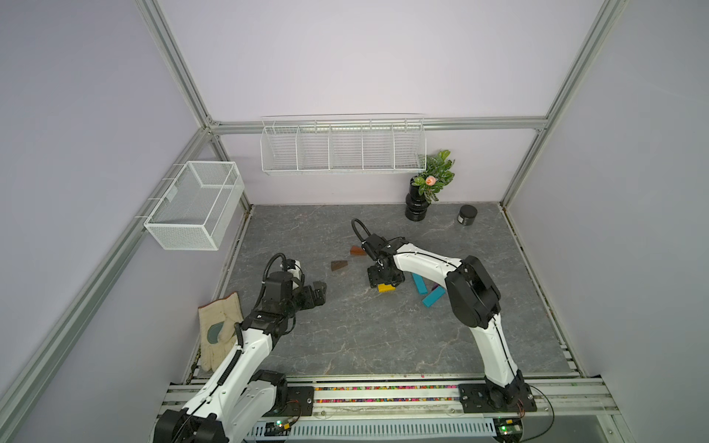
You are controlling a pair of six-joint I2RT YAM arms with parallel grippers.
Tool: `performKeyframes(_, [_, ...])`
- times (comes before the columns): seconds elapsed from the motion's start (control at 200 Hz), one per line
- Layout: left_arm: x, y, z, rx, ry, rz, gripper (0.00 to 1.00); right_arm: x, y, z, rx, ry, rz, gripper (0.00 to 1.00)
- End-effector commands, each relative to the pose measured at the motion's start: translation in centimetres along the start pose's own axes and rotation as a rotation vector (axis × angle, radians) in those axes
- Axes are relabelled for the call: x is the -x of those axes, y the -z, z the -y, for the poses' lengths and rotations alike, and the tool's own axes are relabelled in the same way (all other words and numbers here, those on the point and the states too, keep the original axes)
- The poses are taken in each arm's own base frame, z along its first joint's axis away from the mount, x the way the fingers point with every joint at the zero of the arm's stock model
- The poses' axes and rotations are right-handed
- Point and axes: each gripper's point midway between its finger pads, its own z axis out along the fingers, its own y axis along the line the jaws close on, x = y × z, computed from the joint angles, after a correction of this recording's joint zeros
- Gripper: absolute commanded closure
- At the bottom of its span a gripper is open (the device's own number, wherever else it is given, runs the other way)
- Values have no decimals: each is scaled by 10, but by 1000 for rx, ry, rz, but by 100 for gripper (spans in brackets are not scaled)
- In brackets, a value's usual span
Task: Assemble a small pinwheel with building blocks
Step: Assemble the building block at the center of the board.
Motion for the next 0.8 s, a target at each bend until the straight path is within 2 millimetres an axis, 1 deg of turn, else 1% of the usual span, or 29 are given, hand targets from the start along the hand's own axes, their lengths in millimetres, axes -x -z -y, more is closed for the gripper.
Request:
performKeyframes(0.0, [-1, -1, 0, 1, 10, 1, 0, -3, -6, 6, -30, 3, -26, 26])
performKeyframes(0.225, [-1, -1, 0, 1, 9, 2, 0, -4, -7, 6, -26, 1, -30, 31])
performKeyframes(0.4, [-1, -1, 0, 1, 10, 3, 0, -5, -7, 5, -27, 1, -32, 32])
performKeyframes(0.45, [-1, -1, 0, 1, 8, 4, 0, -4, -6, 6, -29, -2, -29, 30])
performKeyframes(0.505, [-1, -1, 0, 2, 9, 3, 0, -3, -4, 6, -28, -1, -23, 25])
performKeyframes(0.57, [-1, -1, 0, 4, 9, 4, 0, 2, 4, 6, -26, -4, -5, 20])
performKeyframes(0.71, [0, 0, 0, 6, 10, 7, 0, 14, 35, 5, -2, -1, 60, 17])
performKeyframes(0.795, [0, 0, -1, 7, 11, 8, 0, 11, 50, 3, 10, 9, 79, 17])
